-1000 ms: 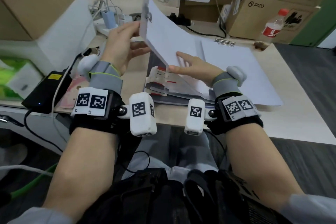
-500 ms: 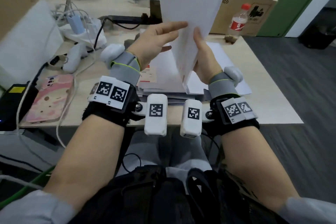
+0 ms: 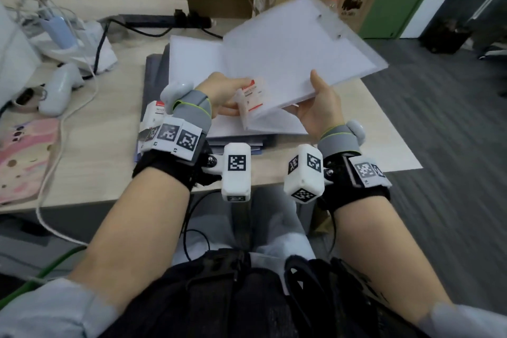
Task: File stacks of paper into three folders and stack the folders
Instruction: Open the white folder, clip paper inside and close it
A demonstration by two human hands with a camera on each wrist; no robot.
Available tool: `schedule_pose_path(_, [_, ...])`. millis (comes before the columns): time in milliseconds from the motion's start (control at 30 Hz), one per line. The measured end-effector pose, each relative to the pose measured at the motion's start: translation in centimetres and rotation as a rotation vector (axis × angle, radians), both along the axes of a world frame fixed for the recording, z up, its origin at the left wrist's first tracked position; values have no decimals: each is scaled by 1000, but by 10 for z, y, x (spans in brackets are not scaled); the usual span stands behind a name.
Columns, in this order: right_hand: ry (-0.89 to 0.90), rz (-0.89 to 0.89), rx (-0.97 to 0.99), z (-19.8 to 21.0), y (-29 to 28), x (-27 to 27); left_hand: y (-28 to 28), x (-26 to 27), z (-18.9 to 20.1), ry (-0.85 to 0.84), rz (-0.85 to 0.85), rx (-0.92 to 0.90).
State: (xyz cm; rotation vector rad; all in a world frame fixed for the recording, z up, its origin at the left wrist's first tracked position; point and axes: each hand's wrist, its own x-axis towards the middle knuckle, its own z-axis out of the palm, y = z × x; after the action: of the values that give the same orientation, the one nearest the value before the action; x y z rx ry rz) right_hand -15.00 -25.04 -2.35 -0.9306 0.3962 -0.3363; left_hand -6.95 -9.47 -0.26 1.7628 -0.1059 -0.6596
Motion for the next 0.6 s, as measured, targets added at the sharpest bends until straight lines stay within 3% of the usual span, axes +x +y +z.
schedule_pose_path(333, [57, 69, 266, -27, -17, -2, -21, 2, -17, 23, 91, -75])
schedule_pose_path(600, [15, 50, 155, -5, -5, 1, -12, 11, -13, -78, 190, -224])
